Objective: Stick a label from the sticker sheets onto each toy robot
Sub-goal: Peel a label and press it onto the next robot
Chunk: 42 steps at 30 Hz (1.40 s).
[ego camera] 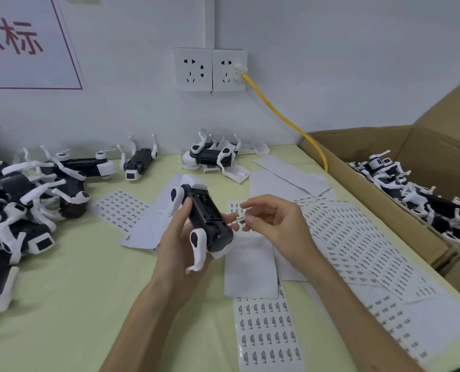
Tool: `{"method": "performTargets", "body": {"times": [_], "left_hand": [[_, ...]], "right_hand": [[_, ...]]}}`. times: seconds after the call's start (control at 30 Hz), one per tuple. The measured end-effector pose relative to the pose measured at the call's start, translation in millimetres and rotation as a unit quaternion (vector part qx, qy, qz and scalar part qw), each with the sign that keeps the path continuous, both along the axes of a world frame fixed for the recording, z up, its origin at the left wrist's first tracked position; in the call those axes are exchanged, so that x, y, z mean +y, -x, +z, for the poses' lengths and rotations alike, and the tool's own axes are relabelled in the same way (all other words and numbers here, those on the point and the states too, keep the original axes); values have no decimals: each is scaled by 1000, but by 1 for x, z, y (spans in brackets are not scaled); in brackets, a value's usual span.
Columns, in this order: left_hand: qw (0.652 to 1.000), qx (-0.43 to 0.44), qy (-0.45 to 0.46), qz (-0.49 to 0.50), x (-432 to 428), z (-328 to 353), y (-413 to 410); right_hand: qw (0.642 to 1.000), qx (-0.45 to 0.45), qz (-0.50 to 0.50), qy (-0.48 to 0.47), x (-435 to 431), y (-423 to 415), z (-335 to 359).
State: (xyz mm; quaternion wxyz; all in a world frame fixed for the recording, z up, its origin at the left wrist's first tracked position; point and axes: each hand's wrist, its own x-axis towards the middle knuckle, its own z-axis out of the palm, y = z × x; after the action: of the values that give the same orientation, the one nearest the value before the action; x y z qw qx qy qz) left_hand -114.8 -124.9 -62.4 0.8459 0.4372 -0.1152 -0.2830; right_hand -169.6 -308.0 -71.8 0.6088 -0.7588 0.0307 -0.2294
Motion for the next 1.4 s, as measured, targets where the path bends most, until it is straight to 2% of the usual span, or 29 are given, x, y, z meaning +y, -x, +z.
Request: {"method": "performTargets", "body": {"times": [0.17, 0.33, 0.63, 0.77, 0.93, 1.03, 1.17, 1.33, 1.4], "left_hand": [[1000, -11, -4, 15, -3, 3, 4], [998, -23, -60, 2, -7, 2, 7], [1000, -4, -7, -5, -15, -5, 9], [999, 31, 6, 12, -15, -7, 10], [996, 74, 54, 18, -14, -12, 10], [997, 66, 39, 23, -18, -9, 14], [996, 81, 36, 12, -23, -12, 15], [996, 54, 64, 12, -23, -16, 14], [998, 37, 49, 9, -22, -18, 13]], "right_hand": [[997, 10, -1, 78, 1, 0, -4], [988, 4, -44, 145, 3, -1, -7], [988, 11, -117, 98, 10, -4, -12], [986, 55, -152, 43, 10, -6, -14], [992, 71, -96, -27, 11, -8, -12], [991, 71, -97, -56, 11, -7, -11], [991, 62, -118, -16, 10, -7, -11], [985, 25, -158, 68, 17, -5, -12], [980, 1, -185, 68, 16, -4, -11]]}}
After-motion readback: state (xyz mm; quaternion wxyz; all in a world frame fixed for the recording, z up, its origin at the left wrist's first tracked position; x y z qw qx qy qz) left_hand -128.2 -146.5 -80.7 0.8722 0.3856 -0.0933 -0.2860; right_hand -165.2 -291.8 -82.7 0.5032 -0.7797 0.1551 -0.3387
